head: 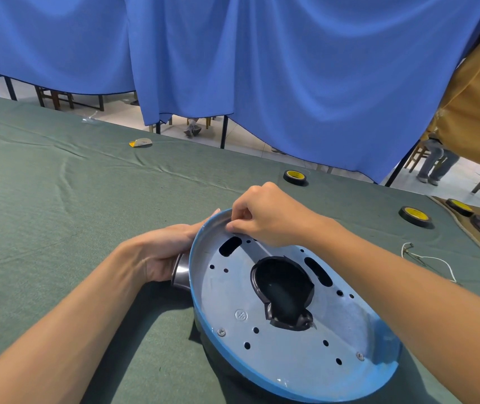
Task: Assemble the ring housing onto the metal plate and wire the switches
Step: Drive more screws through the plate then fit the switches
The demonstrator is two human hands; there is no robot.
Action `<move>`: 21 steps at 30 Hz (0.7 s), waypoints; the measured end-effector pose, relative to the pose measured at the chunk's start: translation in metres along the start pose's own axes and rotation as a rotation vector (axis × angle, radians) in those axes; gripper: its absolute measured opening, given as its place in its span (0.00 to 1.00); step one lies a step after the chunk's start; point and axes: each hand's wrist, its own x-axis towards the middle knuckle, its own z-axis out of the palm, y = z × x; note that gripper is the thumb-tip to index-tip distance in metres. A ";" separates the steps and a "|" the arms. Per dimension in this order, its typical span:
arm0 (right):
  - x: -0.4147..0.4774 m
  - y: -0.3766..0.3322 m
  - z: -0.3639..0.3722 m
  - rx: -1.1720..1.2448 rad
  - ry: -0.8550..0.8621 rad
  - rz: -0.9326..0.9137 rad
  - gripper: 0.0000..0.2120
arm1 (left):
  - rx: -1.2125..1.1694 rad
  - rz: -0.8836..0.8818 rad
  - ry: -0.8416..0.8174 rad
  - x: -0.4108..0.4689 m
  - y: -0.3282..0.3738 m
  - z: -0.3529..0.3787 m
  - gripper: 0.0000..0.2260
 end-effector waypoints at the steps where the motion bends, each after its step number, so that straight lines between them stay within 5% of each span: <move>1: 0.001 0.000 -0.001 -0.002 0.003 -0.014 0.07 | -0.007 -0.003 0.003 0.000 0.000 0.000 0.21; 11: 0.001 0.002 -0.004 0.119 -0.066 -0.020 0.11 | -0.005 0.012 -0.019 -0.001 0.002 0.001 0.16; 21: 0.002 0.001 -0.003 0.092 -0.014 0.033 0.03 | -0.030 0.019 -0.028 0.001 0.000 -0.002 0.15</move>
